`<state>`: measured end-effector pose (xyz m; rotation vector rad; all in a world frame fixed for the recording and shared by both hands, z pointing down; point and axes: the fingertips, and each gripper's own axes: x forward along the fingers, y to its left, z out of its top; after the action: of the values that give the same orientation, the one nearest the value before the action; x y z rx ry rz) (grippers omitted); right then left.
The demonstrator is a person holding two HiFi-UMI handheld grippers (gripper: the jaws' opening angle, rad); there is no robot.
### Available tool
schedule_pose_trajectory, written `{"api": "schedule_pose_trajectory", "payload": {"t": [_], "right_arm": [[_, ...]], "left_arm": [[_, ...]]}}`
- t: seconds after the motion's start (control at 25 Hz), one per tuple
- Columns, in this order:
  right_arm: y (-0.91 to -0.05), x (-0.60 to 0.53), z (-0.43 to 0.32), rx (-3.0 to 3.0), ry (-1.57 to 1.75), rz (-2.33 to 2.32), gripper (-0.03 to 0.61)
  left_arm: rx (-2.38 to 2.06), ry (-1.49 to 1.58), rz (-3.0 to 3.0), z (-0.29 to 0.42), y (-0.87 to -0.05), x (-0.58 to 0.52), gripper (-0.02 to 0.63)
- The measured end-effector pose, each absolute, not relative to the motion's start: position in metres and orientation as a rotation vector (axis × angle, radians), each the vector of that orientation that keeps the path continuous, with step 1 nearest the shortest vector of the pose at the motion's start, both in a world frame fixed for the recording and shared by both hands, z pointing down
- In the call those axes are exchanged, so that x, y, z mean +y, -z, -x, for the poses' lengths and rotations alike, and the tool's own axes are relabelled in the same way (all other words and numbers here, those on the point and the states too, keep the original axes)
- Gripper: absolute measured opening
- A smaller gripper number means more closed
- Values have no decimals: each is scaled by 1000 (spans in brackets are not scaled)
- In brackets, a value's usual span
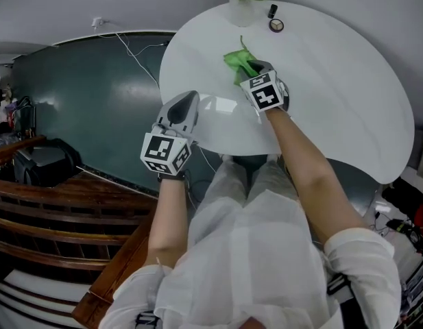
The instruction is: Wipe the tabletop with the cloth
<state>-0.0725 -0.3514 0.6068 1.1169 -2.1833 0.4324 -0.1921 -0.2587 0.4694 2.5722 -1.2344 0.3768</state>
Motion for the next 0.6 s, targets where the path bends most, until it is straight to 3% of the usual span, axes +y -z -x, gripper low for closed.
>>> {"api": "schedule_pose_trajectory", "payload": {"t": [0.6], "right_arm": [[-615,-326,-156,-1945,-562,-1441,83]], "left_arm": [[-1189,-379,-2591,135,-470,-270,18]]}}
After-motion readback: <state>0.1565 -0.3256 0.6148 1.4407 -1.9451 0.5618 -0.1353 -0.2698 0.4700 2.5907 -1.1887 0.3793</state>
